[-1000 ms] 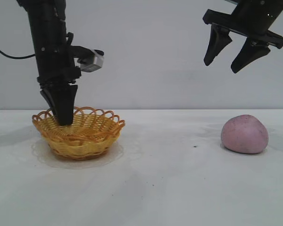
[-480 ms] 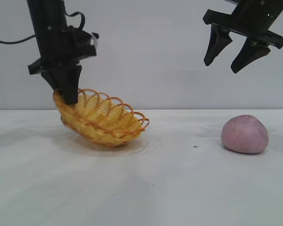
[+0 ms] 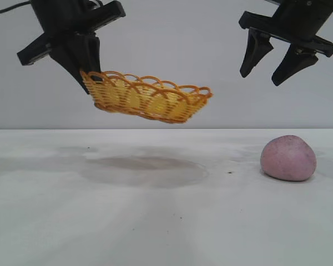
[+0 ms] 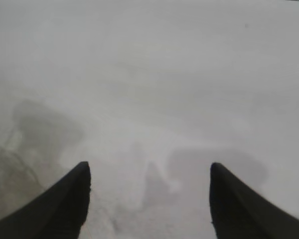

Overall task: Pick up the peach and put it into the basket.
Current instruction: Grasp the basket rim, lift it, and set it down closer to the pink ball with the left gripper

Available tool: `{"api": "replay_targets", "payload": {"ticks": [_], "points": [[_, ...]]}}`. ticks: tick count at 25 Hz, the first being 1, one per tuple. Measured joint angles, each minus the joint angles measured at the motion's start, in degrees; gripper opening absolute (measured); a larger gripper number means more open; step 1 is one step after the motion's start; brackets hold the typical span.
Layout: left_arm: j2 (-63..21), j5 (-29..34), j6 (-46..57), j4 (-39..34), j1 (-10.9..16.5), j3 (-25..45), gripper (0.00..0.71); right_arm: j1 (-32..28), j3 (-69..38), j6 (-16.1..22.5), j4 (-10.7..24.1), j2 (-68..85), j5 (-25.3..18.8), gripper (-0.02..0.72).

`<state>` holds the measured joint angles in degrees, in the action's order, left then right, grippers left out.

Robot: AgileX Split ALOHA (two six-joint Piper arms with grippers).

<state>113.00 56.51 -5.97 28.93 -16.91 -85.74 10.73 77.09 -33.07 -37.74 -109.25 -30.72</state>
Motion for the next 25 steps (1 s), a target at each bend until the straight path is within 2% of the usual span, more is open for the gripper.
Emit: {"api": "replay_targets", "payload": {"ticks": [4,9,13,19,25], "points": [[-4.3,-10.1,-0.3,7.7,-2.6,12.9,0.000,0.0,0.0,-0.1,0.0,0.0,0.0,0.428],[-4.5,-17.9,-3.8,19.3,-3.1,21.2,0.000,0.0,0.0,-0.1,0.0,0.0,0.0,0.428],[-3.4,-21.3,-6.2,23.1,-3.1,21.7,0.000,0.0,0.0,-0.1,0.0,0.0,0.0,0.428],[0.9,-22.1,-7.9,23.6,-3.1,21.2,0.000,0.0,0.0,-0.1,-0.1,0.0,0.0,0.428],[1.2,-23.8,-9.4,23.9,-3.1,19.7,0.000,0.0,0.0,-0.1,-0.1,0.0,0.0,0.428]]}}
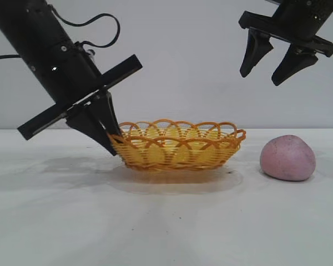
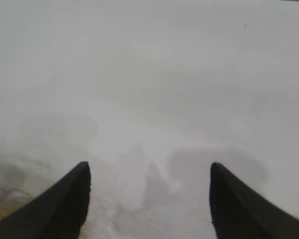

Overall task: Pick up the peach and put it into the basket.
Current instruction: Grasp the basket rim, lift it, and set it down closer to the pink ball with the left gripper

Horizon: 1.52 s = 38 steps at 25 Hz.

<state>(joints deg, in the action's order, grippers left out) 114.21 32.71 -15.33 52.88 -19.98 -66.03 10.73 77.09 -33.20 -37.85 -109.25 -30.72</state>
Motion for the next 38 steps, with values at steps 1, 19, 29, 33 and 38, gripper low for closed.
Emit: {"api": "replay_targets", "payload": {"ticks": [1,19,29,33,38], "points": [[0.0,-0.4,0.0,0.0,0.0,0.0,0.000,0.0,0.0,0.0,0.0,0.0,0.0,0.428],[0.0,-3.4,-0.1,2.0,0.0,0.0,0.213,0.0,0.0,0.0,-0.1,0.0,0.1,0.428],[0.0,-2.3,-0.2,1.3,0.0,-0.8,0.455,0.0,0.0,-0.1,-0.1,0.0,0.1,0.428],[0.0,2.7,-0.2,-7.0,0.0,-4.1,0.540,0.0,0.0,-0.1,-0.1,0.0,0.1,0.428],[-1.3,11.2,2.0,-24.4,-0.1,-11.2,0.540,0.0,0.0,-0.1,-0.1,0.0,0.1,0.428]]}}
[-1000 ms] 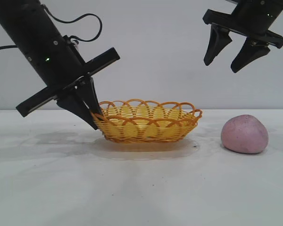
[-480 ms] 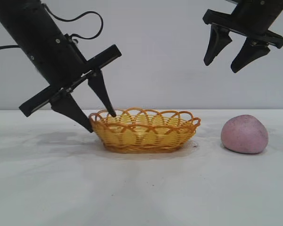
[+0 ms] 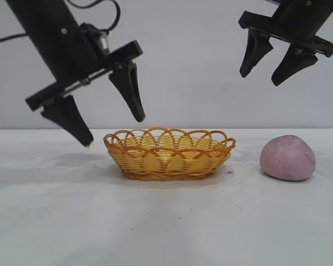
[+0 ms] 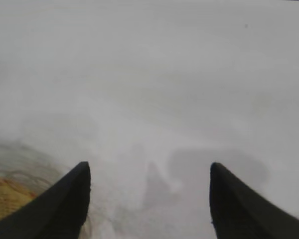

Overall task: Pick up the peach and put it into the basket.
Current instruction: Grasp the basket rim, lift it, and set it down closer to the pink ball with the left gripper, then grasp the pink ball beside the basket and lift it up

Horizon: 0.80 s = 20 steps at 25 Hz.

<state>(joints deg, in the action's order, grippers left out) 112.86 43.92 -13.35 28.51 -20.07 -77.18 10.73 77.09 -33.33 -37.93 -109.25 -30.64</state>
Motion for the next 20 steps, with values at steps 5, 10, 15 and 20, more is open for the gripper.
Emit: {"api": "replay_targets", "payload": {"ticks": [5,10,15,20], "points": [[-0.2,9.3,8.4,-20.5,0.0,-6.0,0.540,0.0,0.0,0.0,0.0,0.0,-0.6,0.428],[-0.2,14.5,11.3,-32.6,0.9,-7.5,0.540,0.0,0.0,0.0,0.0,0.0,-0.9,0.428],[-0.2,17.3,10.9,-34.6,6.2,-7.6,0.540,0.0,0.0,0.0,0.0,0.0,-0.9,0.428],[-0.5,20.0,9.8,-35.1,12.1,-7.0,0.540,0.0,0.0,-0.1,0.2,0.0,-0.9,0.428]]}}
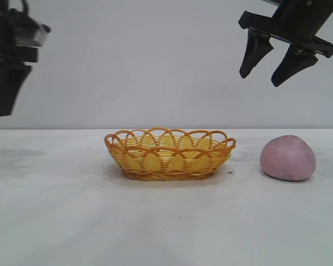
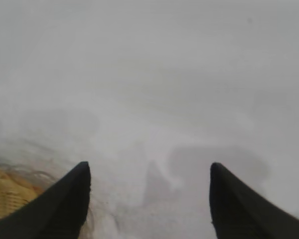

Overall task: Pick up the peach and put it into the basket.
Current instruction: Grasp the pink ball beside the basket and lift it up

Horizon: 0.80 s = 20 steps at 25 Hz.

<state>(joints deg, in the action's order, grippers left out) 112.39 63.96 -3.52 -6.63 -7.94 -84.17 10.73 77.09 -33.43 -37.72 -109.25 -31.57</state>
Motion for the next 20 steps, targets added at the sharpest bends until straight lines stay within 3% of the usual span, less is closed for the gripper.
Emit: {"api": "replay_targets", "payload": {"ticks": [6,20], "points": [[-5.1,-0.8,0.0,-0.1,4.7,6.3,0.540,0.0,0.0,0.0,0.2,0.0,0.0,0.428],[-37.3,-5.7,-0.1,5.6,4.9,31.9,0.540,0.0,0.0,-0.1,1.1,0.0,0.0,0.428]]}}
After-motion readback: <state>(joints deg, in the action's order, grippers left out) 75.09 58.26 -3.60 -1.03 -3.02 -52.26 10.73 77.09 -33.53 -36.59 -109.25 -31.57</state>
